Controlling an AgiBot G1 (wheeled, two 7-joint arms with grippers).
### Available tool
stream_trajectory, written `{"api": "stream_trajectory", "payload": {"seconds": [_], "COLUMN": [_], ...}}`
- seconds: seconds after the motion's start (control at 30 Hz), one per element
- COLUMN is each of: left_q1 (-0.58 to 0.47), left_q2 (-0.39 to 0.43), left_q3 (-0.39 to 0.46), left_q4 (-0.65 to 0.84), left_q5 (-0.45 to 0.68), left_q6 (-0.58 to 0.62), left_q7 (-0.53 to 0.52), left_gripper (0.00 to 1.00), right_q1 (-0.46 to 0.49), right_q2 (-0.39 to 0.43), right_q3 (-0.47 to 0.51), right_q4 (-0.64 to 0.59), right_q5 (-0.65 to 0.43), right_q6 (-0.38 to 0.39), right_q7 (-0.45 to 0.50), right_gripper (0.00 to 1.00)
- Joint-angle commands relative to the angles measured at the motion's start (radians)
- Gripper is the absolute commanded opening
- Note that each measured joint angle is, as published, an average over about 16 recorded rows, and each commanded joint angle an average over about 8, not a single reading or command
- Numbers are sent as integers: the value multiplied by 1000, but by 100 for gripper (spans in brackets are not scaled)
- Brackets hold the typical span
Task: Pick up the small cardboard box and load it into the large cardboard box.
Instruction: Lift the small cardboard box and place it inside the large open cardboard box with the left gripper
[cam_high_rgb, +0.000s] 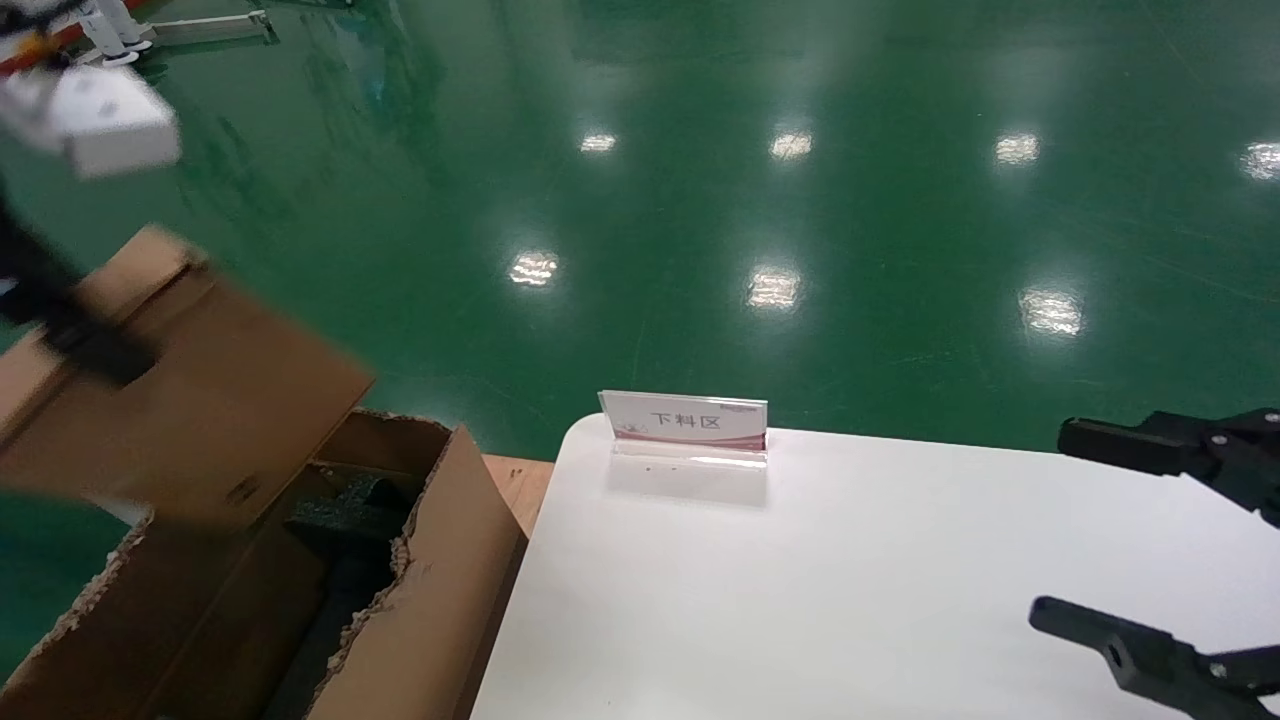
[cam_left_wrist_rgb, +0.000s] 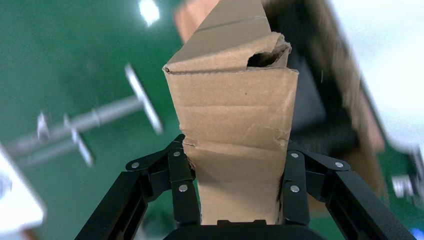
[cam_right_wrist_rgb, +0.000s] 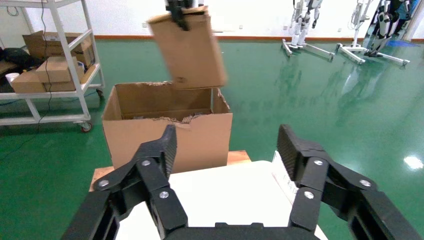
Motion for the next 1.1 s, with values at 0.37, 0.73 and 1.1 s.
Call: {"api": "stream_trajectory", "payload": {"seconds": [0.37,0.73,1.1], "left_q1": [-82,-64,-13], "left_q2": [102,67,23], "left_q3": [394,478,496], "left_q4": [88,201,257], "left_q5": [-213,-272,-263], "left_q6": [3,-15,-71], "left_q7": [67,175,224], "left_gripper": [0,0,0], "right_q1": [0,0,0], "right_q2": [0,0,0], "right_q3": [0,0,0], "right_q4": [0,0,0], "right_q5": [0,0,0], "right_q6": [0,0,0], "right_q7": [0,0,0], "right_gripper": [100,100,100]}}
